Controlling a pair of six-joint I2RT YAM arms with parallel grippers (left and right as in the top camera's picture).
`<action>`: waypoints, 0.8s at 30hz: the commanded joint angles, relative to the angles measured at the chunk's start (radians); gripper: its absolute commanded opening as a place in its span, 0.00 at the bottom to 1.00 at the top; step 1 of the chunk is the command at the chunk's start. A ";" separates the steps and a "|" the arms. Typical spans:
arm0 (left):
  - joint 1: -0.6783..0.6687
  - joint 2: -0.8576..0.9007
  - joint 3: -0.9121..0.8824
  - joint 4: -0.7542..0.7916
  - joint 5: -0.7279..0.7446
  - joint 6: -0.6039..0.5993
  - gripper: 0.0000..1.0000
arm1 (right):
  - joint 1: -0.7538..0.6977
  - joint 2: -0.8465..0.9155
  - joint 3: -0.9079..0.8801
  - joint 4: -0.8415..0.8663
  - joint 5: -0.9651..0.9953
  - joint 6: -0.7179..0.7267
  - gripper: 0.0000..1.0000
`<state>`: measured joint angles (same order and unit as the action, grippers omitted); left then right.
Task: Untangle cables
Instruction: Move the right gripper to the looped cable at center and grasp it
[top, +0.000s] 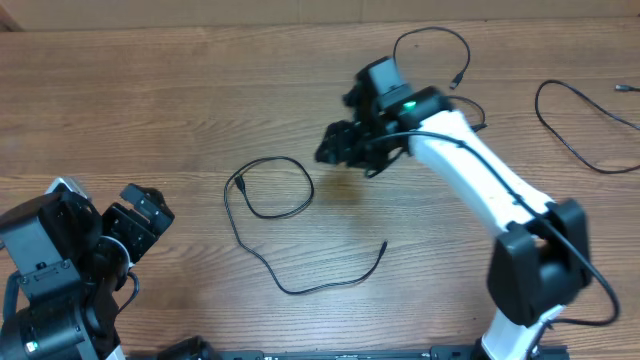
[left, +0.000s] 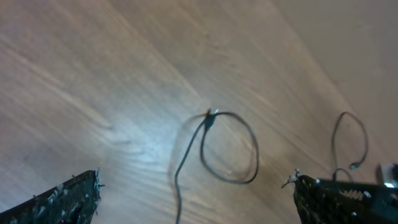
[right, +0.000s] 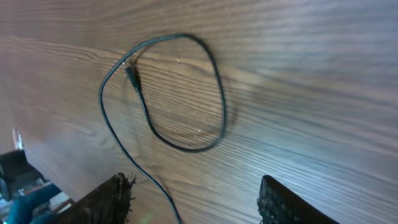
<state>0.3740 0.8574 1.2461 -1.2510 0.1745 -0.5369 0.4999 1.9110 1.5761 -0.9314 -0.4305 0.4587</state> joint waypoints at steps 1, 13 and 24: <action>0.005 0.000 0.012 -0.017 -0.067 0.032 1.00 | 0.057 0.041 -0.002 0.011 0.110 0.232 0.69; 0.005 0.000 0.012 -0.058 -0.152 0.032 1.00 | 0.117 0.199 -0.003 0.100 0.204 0.383 0.61; 0.005 0.000 0.012 -0.062 -0.152 0.032 1.00 | 0.156 0.246 -0.005 0.115 0.220 0.376 0.41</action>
<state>0.3740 0.8585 1.2461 -1.3132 0.0395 -0.5201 0.6312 2.1483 1.5761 -0.8265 -0.2245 0.8337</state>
